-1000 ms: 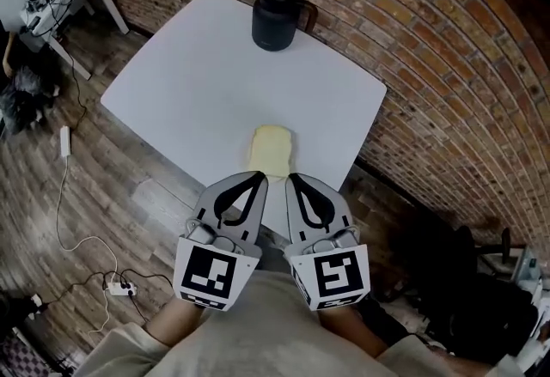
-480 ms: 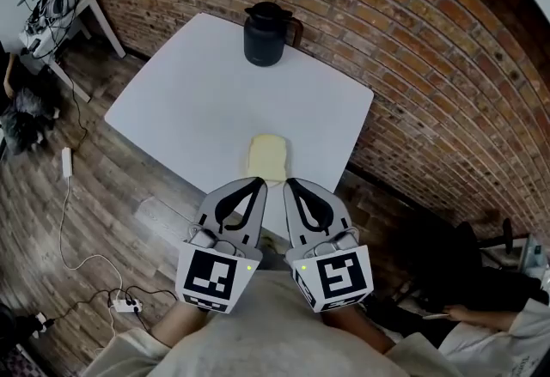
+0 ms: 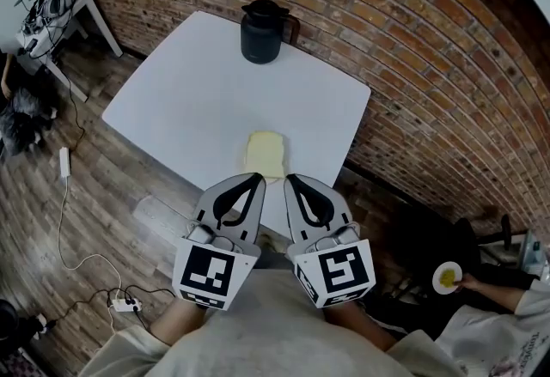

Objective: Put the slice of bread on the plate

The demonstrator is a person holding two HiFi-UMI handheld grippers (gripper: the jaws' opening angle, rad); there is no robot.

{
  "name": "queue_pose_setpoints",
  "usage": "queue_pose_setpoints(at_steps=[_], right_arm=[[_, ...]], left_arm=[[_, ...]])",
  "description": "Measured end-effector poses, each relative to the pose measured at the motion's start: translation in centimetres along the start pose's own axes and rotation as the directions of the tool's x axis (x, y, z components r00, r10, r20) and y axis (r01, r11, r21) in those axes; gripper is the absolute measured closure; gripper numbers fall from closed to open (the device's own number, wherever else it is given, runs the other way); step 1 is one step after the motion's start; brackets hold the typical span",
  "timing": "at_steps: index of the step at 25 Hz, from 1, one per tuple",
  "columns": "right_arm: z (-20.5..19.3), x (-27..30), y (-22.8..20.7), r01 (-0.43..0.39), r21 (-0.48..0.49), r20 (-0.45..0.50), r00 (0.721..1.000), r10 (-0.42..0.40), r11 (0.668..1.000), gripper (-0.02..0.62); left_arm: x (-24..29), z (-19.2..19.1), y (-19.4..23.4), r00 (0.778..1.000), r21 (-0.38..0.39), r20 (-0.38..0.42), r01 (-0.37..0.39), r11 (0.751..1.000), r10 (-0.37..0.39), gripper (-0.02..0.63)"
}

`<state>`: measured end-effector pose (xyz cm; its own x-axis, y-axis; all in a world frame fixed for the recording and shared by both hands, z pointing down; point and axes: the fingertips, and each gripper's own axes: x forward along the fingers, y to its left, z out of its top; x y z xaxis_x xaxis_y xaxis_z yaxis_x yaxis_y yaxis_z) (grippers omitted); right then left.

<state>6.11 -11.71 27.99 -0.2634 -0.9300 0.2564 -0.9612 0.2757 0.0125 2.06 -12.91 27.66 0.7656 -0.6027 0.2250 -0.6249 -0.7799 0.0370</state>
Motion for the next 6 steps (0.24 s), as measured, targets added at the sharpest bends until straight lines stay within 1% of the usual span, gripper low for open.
queue_pose_setpoints(at_steps=[6], right_arm=[[-0.26, 0.6, -0.73, -0.002, 0.003, -0.013, 1.0, 0.002, 1.0, 0.589]], left_arm=[[0.79, -0.01, 0.39, 1.0, 0.002, -0.001, -0.002, 1.0, 0.002, 0.595]])
